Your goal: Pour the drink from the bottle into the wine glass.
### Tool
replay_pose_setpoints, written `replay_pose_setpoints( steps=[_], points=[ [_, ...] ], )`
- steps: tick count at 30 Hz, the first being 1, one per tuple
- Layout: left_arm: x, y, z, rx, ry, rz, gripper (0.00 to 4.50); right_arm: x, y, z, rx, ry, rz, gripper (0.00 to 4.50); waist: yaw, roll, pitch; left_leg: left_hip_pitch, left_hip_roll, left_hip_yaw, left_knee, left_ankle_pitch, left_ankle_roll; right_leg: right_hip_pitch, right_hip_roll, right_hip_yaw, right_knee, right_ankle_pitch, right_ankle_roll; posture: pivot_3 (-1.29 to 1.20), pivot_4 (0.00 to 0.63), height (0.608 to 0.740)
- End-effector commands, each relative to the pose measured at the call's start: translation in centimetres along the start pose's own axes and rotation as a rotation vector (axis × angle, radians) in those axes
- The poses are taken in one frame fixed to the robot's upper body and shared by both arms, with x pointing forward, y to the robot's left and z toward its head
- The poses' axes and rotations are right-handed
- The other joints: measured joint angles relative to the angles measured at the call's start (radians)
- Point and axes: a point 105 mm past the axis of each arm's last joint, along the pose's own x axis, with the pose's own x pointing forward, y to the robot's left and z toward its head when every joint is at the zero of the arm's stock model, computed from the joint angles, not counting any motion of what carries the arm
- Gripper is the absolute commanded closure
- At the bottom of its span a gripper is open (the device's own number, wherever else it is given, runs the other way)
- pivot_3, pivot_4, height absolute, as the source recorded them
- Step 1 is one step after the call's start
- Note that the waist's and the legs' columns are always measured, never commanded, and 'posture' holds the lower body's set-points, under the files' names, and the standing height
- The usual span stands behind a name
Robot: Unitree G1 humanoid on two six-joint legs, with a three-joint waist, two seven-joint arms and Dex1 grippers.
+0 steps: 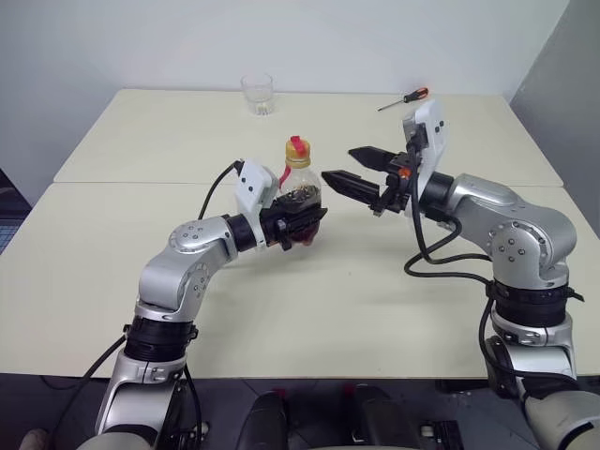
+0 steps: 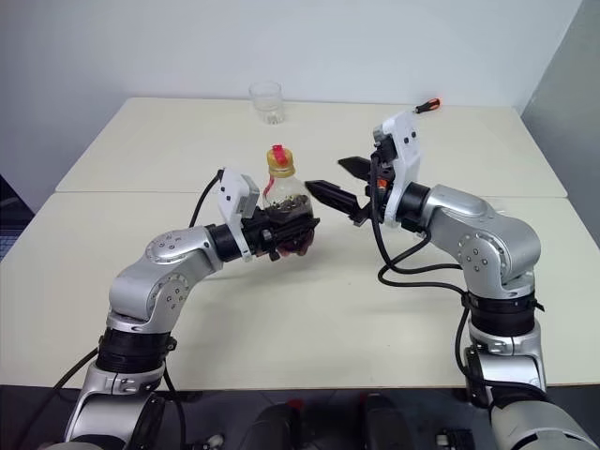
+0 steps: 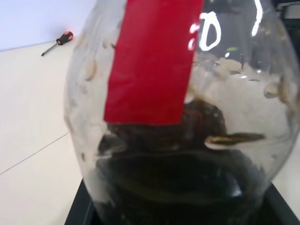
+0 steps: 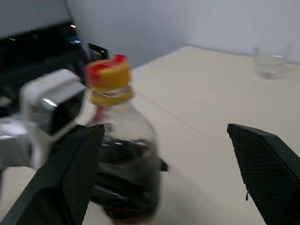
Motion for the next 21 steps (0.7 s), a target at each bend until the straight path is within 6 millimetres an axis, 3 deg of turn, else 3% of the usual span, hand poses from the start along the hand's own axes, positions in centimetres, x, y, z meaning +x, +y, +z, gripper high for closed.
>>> replay_pose_setpoints(
  steps=[1,6,21],
  points=[
    [0.0,-0.2,1.7,0.057,-0.055,-0.017,2.50,0.5,1.9,2.5,-0.014,-0.071,0.092,0.04,0.001,0.000,0.000,0.000,0.000,0.000,0.000,0.000,0.000,0.000,0.000,0.000,0.000,0.000,0.000,0.00,0.150,0.740],
    [0.0,-0.4,1.7,0.057,-0.056,-0.023,2.50,2.1,2.5,3.7,0.010,-0.097,0.126,0.04,0.002,0.000,0.000,0.000,0.000,0.000,0.001,0.000,0.000,0.000,0.000,0.000,0.000,0.000,0.000,0.00,0.150,0.740],
    [0.0,-0.8,1.5,0.055,-0.054,-0.033,2.50,4.2,3.1,3.3,0.033,-0.087,0.172,0.04,0.002,0.000,0.000,-0.001,0.000,0.000,0.000,0.000,0.000,0.000,-0.002,0.000,0.000,0.000,0.000,0.00,0.150,0.740]
  ],
)
